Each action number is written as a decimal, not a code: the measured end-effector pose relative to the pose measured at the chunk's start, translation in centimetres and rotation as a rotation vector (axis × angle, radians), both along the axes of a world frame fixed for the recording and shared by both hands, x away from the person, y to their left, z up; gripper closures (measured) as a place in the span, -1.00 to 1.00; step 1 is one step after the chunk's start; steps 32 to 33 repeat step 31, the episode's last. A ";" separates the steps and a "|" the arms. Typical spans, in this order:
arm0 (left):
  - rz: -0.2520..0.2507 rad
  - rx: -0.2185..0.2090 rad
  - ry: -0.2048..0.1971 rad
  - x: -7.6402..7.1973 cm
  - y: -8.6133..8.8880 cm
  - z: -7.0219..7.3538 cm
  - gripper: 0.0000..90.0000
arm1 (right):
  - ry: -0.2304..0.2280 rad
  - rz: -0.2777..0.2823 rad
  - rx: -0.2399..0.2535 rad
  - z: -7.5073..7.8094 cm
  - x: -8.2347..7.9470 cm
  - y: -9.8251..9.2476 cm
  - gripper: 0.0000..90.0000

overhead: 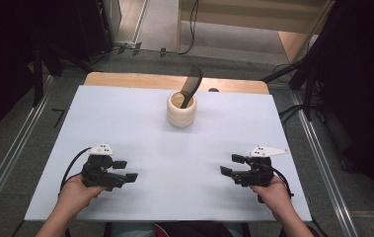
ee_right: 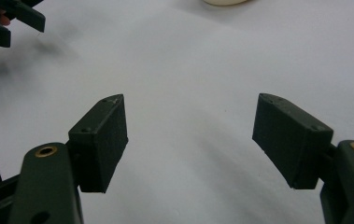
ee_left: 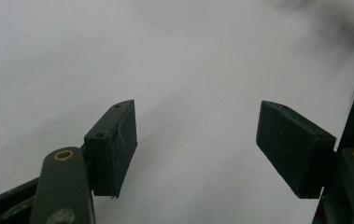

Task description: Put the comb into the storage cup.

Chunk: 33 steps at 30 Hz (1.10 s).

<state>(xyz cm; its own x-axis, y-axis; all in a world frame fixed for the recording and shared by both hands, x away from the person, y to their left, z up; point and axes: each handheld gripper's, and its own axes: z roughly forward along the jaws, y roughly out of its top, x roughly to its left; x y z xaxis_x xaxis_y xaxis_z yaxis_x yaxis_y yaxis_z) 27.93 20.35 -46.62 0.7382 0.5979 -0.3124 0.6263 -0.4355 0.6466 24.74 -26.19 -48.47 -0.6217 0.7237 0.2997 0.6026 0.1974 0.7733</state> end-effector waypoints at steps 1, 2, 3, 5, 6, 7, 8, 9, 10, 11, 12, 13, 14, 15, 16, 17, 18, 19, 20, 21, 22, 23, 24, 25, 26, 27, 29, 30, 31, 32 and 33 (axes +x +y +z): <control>0.001 -0.001 0.001 0.0 0.0 0.0 -0.33 | 0.004 -0.004 0.002 0.0 -0.1 -0.1 -0.46; 0.002 -0.001 0.002 -0.1 0.1 0.0 -0.33 | 0.007 -0.009 -0.001 0.0 -0.2 -0.3 -0.46; 0.002 -0.004 0.002 -0.1 0.1 0.0 -0.33 | 0.004 -0.010 0.000 0.0 -0.2 -0.4 -0.46; 0.003 -0.007 0.003 -0.1 0.1 -0.1 -0.33 | 0.011 -0.015 0.000 -0.1 -0.4 -0.6 -0.46; 0.004 -0.006 0.002 -0.1 0.1 0.0 -0.33 | 0.011 -0.016 -0.004 -0.1 -0.5 -0.7 -0.46; 0.004 -0.010 0.001 -0.1 0.1 0.0 -0.33 | 0.010 -0.015 -0.003 -0.1 -0.5 -0.8 -0.46; 0.003 -0.011 0.001 -0.1 0.1 0.0 -0.33 | 0.011 -0.014 -0.004 -0.1 -0.6 -0.9 -0.46; 0.001 -0.009 0.003 -0.1 0.1 0.0 -0.33 | 0.009 -0.018 -0.006 0.0 -0.7 -0.9 -0.46; -0.001 -0.011 0.005 -0.1 0.1 -0.1 -0.33 | 0.008 -0.018 -0.002 0.0 -0.7 -1.0 -0.45; -0.001 -0.005 0.007 0.0 0.1 -0.1 -0.33 | 0.007 -0.020 -0.001 0.0 -0.7 -1.0 -0.46; -0.001 -0.006 0.008 0.0 0.1 -0.1 -0.33 | 0.005 -0.019 -0.002 0.0 -0.7 -1.0 -0.46; -0.001 -0.006 0.008 0.0 0.1 -0.1 -0.33 | 0.009 -0.018 -0.002 0.0 -0.7 -1.0 -0.46; -0.002 -0.007 0.008 0.0 0.1 -0.1 -0.33 | 0.010 -0.017 -0.004 -0.1 -0.6 -1.0 -0.46; -0.002 -0.009 0.007 0.0 0.1 -0.2 -0.33 | 0.011 -0.015 -0.006 -0.1 -0.6 -0.9 -0.45; -0.002 -0.008 0.008 0.0 0.1 -0.2 -0.33 | 0.012 -0.013 -0.006 -0.1 -0.6 -0.9 -0.46; -0.002 -0.008 0.008 0.0 0.1 -0.2 -0.33 | 0.015 -0.008 -0.011 -0.1 -0.6 -0.8 -0.46; -0.002 -0.008 0.009 0.0 0.1 -0.2 -0.33 | 0.018 -0.005 -0.009 -0.2 -0.6 -0.7 -0.46; -0.004 -0.007 0.008 0.0 0.1 -0.2 -0.33 | 0.016 0.002 -0.013 -0.2 -0.6 -0.7 -0.46; -0.004 -0.006 0.007 0.0 0.1 -0.1 -0.33 | 0.018 0.004 -0.014 -0.2 -0.7 -0.6 -0.46; -0.003 -0.009 0.007 -0.1 0.1 -0.1 -0.33 | 0.018 0.006 -0.016 -0.2 -0.7 -0.6 -0.46; -0.002 -0.011 0.007 0.0 0.1 -0.1 -0.33 | 0.019 0.006 -0.015 -0.2 -0.7 -0.6 -0.46; -0.003 -0.010 0.007 0.0 0.1 -0.1 -0.33 | 0.019 0.007 -0.016 -0.2 -0.7 -0.6 -0.46; -0.002 -0.009 0.008 -0.1 0.1 -0.1 -0.33 | 0.019 0.007 -0.017 -0.2 -0.7 -0.6 -0.46; -0.004 -0.005 0.008 0.0 0.1 -0.1 -0.33 | 0.017 0.011 -0.015 -0.2 -0.6 -0.6 -0.46; -0.003 -0.004 0.009 0.0 0.1 -0.1 -0.33 | 0.019 0.012 -0.015 -0.3 -0.6 -0.6 -0.46; -0.004 -0.004 0.010 -0.1 0.1 -0.1 -0.33 | 0.020 0.013 -0.014 -0.3 -0.6 -0.6 -0.46; -0.006 -0.004 0.010 -0.1 0.1 -0.1 -0.33 | 0.022 0.015 -0.017 -0.2 -0.7 -0.6 -0.46; -0.007 -0.002 0.010 -0.1 0.1 -0.1 -0.33 | 0.022 0.012 -0.021 -0.2 -0.7 -0.6 -0.46; -0.007 0.001 0.010 -0.1 0.1 -0.1 -0.33 | 0.023 0.012 -0.025 -0.2 -0.7 -0.6 -0.47; -0.007 0.001 0.010 -0.1 0.1 -0.1 -0.33 | 0.023 0.012 -0.025 -0.2 -0.7 -0.6 -0.47; -0.007 0.001 0.010 -0.1 0.1 -0.1 -0.33 | 0.023 0.012 -0.025 -0.2 -0.7 -0.6 -0.47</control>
